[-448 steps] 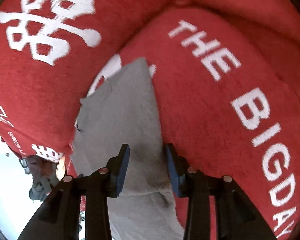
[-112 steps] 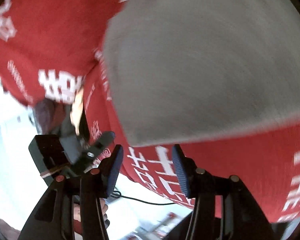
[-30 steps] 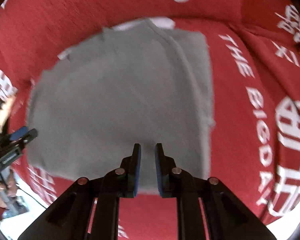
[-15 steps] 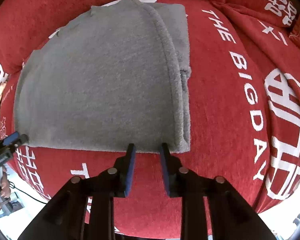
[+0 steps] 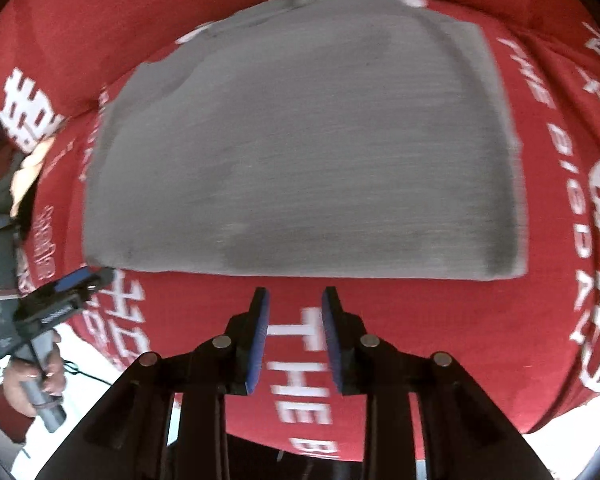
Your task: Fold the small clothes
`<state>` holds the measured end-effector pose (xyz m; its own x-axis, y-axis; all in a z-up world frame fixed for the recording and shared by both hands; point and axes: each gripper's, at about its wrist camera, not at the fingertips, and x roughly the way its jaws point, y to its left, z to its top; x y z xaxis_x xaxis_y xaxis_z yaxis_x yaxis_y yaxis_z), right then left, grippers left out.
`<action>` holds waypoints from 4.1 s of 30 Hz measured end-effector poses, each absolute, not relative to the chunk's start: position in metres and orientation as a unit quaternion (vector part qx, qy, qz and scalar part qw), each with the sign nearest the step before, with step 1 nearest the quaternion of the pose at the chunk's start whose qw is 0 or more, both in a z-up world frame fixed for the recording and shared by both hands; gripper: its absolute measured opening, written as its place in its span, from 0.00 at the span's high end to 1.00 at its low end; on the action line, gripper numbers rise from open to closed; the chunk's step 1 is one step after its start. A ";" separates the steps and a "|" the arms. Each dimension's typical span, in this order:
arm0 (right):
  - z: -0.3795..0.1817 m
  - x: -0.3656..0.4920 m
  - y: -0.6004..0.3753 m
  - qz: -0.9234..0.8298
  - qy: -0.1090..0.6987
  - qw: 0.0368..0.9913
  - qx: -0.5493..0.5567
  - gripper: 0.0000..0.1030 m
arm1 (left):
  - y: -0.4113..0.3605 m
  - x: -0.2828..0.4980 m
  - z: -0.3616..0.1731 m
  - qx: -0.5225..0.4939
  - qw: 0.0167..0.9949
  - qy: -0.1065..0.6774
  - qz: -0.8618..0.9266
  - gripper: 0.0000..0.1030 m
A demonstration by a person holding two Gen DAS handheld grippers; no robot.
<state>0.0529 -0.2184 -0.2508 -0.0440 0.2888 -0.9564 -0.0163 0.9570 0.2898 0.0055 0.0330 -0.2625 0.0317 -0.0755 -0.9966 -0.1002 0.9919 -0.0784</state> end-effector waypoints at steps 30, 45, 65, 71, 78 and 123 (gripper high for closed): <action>-0.319 0.031 -0.167 0.153 0.693 0.556 0.432 0.48 | 0.152 -0.010 -0.269 -0.332 0.676 0.657 -0.044 0.25; -0.316 0.062 -0.155 0.172 0.610 0.548 0.546 0.91 | 0.125 -0.008 -0.275 -0.484 0.646 0.586 -0.068 0.25; -0.275 0.075 -0.172 0.220 0.696 0.573 0.373 0.87 | 0.083 0.047 -0.229 -0.174 0.811 0.556 0.040 0.90; -0.219 0.140 -0.171 0.248 0.696 0.632 0.234 0.17 | 0.038 0.043 -0.202 0.010 0.862 0.506 -0.010 0.90; -0.229 0.229 -0.073 0.318 0.750 0.571 0.105 0.12 | 0.010 0.047 -0.198 0.097 0.873 0.476 -0.052 0.90; -0.196 0.214 -0.357 0.286 0.586 0.670 0.353 0.85 | -0.262 0.016 -0.157 0.253 0.832 0.383 -0.312 0.90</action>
<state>0.2142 -0.3570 -0.1957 0.1489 0.7982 -0.5837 0.0305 0.5863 0.8095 0.0161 -0.2621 -0.1571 0.5117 -0.3260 -0.7949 0.7134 0.6768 0.1816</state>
